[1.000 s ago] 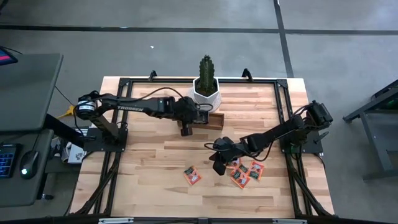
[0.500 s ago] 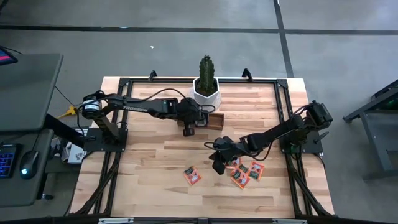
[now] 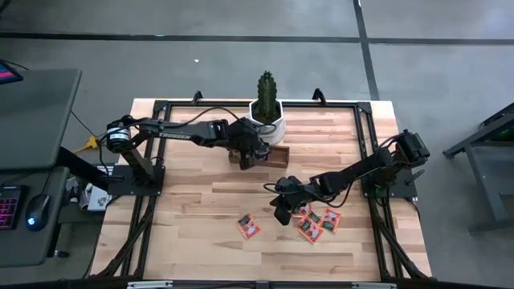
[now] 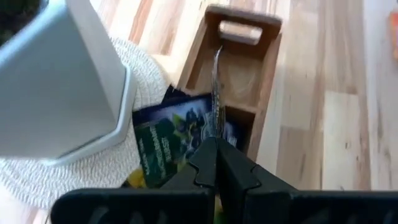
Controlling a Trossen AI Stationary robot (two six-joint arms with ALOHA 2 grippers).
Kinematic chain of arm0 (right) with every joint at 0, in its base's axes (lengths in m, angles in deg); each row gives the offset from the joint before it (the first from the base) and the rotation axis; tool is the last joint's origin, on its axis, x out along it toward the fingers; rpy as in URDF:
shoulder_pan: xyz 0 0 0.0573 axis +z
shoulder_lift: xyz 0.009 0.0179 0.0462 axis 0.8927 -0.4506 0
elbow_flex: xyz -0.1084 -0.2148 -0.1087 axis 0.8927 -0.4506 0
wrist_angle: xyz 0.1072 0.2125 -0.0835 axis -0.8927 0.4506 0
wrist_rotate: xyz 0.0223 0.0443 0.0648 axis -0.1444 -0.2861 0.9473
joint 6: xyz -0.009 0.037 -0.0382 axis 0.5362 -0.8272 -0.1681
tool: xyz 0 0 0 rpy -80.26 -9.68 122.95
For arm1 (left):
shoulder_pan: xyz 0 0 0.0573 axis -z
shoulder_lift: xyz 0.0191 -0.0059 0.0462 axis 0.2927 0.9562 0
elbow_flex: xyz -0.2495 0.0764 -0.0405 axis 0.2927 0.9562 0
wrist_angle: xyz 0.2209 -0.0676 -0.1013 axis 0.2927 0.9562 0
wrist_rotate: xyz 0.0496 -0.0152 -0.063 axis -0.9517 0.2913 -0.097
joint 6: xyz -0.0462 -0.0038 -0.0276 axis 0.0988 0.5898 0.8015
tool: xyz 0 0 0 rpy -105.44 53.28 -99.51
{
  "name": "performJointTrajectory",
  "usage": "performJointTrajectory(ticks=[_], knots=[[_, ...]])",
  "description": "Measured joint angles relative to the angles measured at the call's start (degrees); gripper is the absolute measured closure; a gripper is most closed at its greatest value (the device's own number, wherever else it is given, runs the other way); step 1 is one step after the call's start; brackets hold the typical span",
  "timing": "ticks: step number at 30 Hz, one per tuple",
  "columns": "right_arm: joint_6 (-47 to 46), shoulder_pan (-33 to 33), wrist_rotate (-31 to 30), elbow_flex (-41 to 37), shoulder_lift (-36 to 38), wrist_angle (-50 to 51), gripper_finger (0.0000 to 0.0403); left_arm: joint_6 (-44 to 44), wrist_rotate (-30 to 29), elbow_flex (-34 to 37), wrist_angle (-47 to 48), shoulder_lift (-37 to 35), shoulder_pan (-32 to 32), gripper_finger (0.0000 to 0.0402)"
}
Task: Pick & Place Tea
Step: Put the purple tea bag into the middle section of the wooden organizer
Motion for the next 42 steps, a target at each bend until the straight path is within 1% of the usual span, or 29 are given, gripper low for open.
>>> performJointTrajectory(ticks=[4,10,20,24,30,37,42], knots=[[-0.01,0.01,0.02,0.0,0.0,0.02,0.0403,-0.59,-0.5,0.02,1.83,0.0,-0.02,0.0401],[0.04,0.0,0.0,0.0,0.0,0.03,0.0403,-0.93,-2.25,0.02,7.5,0.0,0.0,0.0401],[0.57,0.0,-0.29,0.01,0.0,0.04,0.0403,-1.25,-2.35,0.07,4.7,-0.02,0.0,0.0401],[0.59,0.0,-0.18,0.02,0.0,0.21,0.0403,-1.31,-0.5,0.07,4.76,-0.02,0.0,0.0401],[0.61,0.0,0.2,0.02,0.02,0.88,0.0403,-1.41,-0.18,0.07,4.78,-0.02,0.0,0.0401],[0.88,0.0,0.11,0.02,0.02,0.94,0.0403,-1.73,2.46,0.07,5.26,-0.02,0.02,0.0401],[1.09,0.0,0.04,0.02,0.02,1.0,0.0403,-1.43,2.07,0.16,5.14,1.75,0.0,0.0401]])
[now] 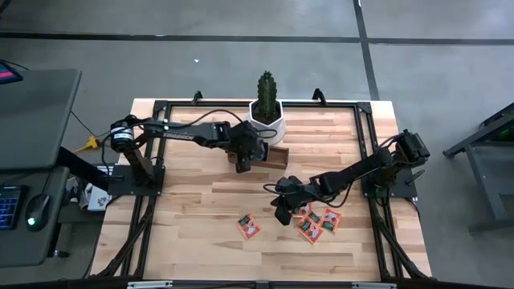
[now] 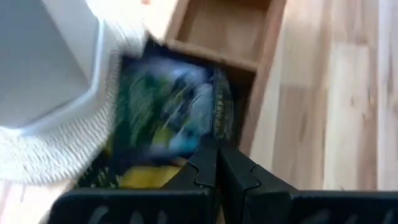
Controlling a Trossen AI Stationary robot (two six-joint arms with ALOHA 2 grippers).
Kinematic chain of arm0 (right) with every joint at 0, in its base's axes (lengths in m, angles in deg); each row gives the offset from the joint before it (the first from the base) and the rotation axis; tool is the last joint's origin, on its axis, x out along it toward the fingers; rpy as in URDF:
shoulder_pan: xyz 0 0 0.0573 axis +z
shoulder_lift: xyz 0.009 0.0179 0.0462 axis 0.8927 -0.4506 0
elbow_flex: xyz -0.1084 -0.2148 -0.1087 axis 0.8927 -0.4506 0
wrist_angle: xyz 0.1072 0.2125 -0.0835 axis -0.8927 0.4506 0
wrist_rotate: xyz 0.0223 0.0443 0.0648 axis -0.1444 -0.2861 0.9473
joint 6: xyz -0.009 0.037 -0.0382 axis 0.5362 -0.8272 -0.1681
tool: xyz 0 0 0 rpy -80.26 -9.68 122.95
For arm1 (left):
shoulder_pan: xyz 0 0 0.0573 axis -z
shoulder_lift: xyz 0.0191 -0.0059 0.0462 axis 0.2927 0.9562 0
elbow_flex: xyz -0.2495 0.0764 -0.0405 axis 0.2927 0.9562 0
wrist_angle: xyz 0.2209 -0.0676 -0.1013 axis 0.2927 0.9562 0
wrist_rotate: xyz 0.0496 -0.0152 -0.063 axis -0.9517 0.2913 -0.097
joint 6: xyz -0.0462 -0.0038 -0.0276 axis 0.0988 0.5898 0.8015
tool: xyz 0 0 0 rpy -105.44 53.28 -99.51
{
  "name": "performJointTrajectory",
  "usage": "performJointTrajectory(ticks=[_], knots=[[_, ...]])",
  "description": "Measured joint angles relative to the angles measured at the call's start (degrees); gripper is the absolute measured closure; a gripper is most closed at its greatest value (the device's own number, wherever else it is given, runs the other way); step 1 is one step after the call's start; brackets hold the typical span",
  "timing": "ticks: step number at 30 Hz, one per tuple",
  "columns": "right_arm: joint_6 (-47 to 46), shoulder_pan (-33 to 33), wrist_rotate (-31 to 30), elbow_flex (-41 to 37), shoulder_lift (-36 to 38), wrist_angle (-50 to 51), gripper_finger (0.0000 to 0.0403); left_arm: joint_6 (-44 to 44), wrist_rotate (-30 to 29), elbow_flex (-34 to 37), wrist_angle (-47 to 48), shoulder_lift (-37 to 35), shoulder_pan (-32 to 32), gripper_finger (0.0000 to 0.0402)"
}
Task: Pick & Place Tea
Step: Put the purple tea bag into the middle section of the wooden organizer
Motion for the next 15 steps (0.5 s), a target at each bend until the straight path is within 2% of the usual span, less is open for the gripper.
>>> performJointTrajectory(ticks=[5,10,15], knots=[[0.01,0.0,-0.04,0.0,0.0,0.43,0.0402,-0.91,1.62,-0.16,0.14,-0.2,0.0,0.0401],[-0.02,0.0,0.08,0.0,0.0,0.81,0.0402,-0.47,-2.06,-0.07,-0.5,0.76,-0.02,0.0399],[-0.02,-0.08,0.15,0.0,0.0,1.12,0.0402,-1.19,-1.68,-0.18,-2.08,0.66,0.0,0.0366]])
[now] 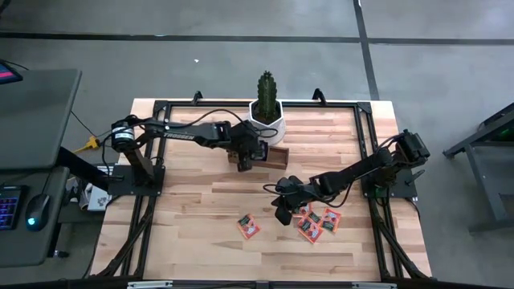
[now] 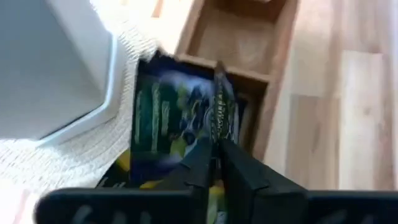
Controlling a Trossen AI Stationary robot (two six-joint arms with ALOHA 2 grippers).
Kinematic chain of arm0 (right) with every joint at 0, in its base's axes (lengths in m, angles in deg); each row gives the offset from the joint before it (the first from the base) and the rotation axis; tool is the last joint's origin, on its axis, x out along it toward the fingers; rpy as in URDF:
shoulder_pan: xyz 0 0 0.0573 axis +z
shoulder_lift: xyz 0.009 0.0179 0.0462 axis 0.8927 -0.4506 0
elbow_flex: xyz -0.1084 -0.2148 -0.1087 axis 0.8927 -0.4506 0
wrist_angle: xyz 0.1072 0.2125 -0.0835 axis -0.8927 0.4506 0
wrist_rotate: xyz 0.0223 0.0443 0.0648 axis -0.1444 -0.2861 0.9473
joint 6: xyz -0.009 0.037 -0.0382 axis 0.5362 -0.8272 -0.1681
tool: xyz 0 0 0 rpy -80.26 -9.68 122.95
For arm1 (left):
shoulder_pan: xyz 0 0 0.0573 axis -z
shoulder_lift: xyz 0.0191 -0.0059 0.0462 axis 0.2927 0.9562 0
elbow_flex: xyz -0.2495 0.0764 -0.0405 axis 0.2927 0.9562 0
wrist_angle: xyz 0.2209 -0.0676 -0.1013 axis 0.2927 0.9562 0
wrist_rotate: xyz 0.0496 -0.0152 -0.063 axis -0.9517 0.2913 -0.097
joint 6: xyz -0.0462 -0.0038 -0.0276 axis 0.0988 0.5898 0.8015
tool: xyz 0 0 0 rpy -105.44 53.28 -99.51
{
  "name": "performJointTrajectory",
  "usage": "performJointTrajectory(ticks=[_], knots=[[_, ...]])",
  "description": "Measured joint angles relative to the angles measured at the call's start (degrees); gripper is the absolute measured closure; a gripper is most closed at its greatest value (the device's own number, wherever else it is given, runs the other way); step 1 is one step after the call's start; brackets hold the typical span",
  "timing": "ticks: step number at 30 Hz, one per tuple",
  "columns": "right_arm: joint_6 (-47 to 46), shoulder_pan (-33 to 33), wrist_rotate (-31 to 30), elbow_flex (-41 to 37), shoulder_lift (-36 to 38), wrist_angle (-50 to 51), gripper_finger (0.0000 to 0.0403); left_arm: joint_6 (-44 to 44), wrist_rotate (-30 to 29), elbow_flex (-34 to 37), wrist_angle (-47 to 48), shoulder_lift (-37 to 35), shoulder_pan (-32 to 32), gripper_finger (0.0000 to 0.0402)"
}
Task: Pick & Place Tea
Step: Put the purple tea bag into the middle section of the wooden organizer, then put the orange tea bag into the right section of the wooden organizer
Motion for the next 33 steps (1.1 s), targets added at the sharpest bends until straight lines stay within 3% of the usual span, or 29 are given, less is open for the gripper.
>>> performJointTrajectory(ticks=[7,12,21,27,33], knots=[[-0.07,-0.25,0.23,0.0,0.0,0.25,0.0402,-0.37,3.57,0.0,-2.91,-0.06,0.0,0.0271],[-0.2,-0.26,-0.24,0.0,0.0,0.54,0.0402,-3.17,2.46,-0.65,-2.33,-2.48,0.0,0.0227],[-0.32,-1.53,0.12,0.0,0.08,0.54,0.0402,-7.88,-6.01,-5.25,8.74,-8.94,0.0,0.022],[2.28,-1.45,-0.26,0.0,2.48,0.3,0.0402,-7.88,-6.32,1.47,9.08,-16.88,-0.02,0.022],[4.3,-1.33,-5.58,-1.31,8.62,4.09,0.0402,-3.0,-5.99,12.38,5.36,-26.33,0.0,0.022]])
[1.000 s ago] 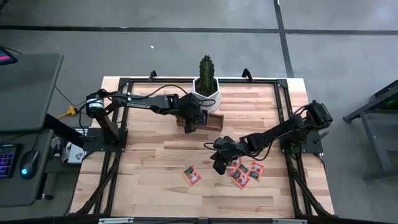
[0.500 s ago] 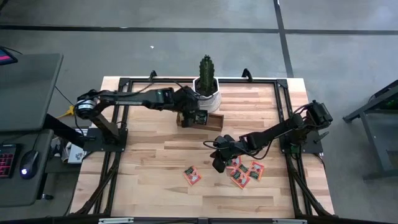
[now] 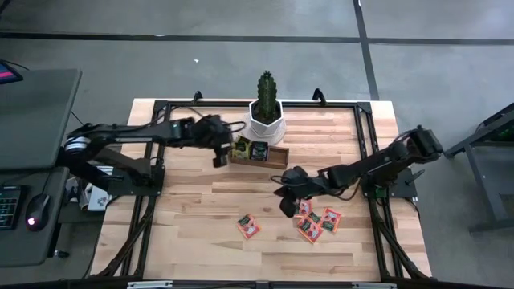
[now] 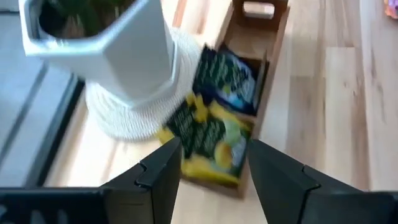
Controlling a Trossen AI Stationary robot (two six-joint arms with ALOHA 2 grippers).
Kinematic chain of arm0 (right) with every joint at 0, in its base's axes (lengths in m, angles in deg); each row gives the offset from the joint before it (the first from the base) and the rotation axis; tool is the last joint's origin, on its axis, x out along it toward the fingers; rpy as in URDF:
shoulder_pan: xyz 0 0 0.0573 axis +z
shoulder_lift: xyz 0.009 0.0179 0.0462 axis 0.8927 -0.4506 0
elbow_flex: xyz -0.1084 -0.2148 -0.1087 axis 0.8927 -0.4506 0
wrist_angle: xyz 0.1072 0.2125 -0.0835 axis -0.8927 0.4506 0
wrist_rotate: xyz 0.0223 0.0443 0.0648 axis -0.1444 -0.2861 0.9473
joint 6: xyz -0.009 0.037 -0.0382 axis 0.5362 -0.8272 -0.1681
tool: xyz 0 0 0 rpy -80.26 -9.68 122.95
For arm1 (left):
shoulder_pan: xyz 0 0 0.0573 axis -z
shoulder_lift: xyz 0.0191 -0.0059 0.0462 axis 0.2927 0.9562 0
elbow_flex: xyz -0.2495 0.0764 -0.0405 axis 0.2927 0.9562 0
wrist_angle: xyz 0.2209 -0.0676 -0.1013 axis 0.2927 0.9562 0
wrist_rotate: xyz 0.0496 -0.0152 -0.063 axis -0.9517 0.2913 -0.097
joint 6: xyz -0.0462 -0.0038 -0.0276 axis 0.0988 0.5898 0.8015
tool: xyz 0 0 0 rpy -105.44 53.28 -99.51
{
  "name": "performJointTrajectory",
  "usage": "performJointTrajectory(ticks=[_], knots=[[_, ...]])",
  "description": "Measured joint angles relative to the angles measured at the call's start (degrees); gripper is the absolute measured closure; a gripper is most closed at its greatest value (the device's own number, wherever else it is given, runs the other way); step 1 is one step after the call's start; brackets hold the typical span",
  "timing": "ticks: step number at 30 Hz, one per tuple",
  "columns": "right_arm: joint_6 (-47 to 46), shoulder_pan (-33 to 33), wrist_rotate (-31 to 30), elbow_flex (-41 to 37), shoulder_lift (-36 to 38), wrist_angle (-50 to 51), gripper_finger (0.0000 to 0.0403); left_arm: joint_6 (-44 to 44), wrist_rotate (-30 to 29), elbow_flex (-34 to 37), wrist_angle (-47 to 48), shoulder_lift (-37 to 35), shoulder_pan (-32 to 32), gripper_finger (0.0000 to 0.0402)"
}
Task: Pick & Place Tea
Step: Put the orange tea bag into the right section of the wooden organizer
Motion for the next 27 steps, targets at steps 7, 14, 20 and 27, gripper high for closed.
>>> performJointTrajectory(ticks=[7,14,20,27], knots=[[-3.73,-0.71,-5.6,-9.36,12.97,-0.8,0.0402,8.38,2.2,12.38,-6.53,-12.51,0.5,0.022],[-4.92,-0.69,-8.75,-15.87,22.41,-6.55,0.0403,11.22,1.56,19.22,-9.68,-21.74,7.14,0.022],[-4.65,-0.69,-11.36,-14.81,23.05,-6.65,0.0403,18.39,-3.01,26.86,-15.91,-27.33,14.77,0.022],[-3.81,-0.43,-10.89,-12.71,22.82,-6.53,0.0403,24.38,-7.9,31.36,-19.95,-28.94,25.08,0.022]])
